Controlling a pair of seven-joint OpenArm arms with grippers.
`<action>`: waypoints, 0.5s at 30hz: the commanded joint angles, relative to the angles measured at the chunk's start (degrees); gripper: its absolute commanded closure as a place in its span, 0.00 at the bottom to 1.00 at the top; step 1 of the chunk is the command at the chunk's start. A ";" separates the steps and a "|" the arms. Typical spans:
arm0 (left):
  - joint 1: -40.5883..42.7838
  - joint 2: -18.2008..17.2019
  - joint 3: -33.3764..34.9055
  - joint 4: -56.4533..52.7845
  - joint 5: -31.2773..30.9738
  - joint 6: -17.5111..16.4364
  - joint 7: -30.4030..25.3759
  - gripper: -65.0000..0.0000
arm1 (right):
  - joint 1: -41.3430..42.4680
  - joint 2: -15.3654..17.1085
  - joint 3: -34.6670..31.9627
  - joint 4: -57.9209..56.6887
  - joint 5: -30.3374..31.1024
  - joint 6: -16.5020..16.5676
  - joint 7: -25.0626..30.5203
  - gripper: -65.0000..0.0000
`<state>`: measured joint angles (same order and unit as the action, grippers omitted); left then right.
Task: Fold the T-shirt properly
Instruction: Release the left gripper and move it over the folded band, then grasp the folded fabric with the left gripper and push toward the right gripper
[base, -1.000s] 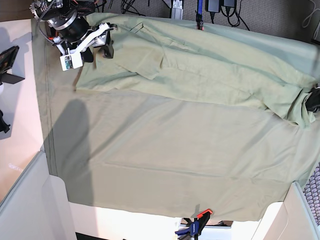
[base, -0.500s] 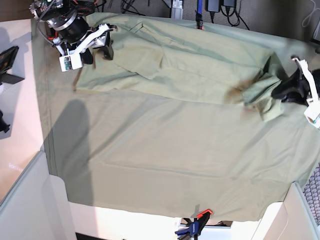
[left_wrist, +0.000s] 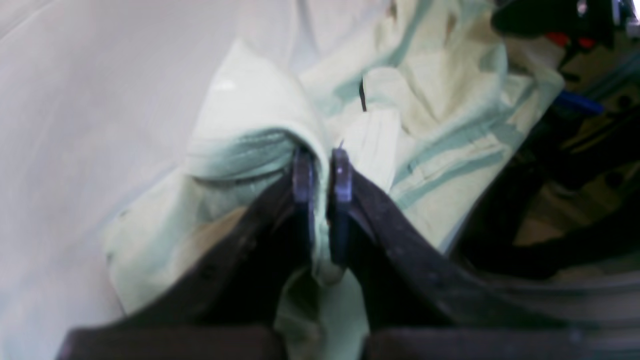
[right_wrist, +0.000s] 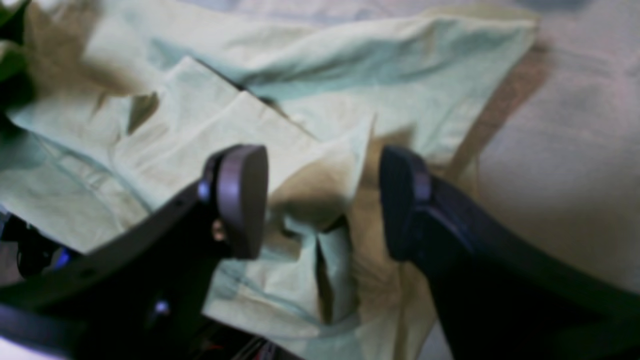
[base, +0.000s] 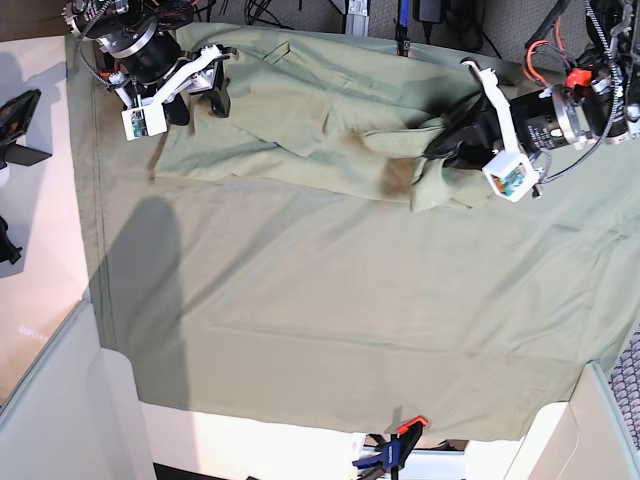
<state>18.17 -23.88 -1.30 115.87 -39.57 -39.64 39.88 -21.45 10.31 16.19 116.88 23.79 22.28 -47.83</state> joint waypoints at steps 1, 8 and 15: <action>-1.22 0.11 0.09 0.17 -0.83 -0.36 -2.08 1.00 | -0.04 0.31 0.35 0.98 0.63 0.04 1.16 0.46; -5.05 2.97 3.87 -5.90 -0.85 -0.36 -2.05 1.00 | -0.02 0.31 0.35 0.98 0.66 0.02 1.14 0.46; -5.14 3.08 8.87 -6.45 -5.05 -0.36 -2.47 0.58 | 0.02 0.31 0.35 0.98 0.66 0.02 1.60 0.46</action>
<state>13.65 -20.47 7.86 108.51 -43.24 -39.59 38.94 -21.45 10.31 16.19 116.88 23.77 22.28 -47.79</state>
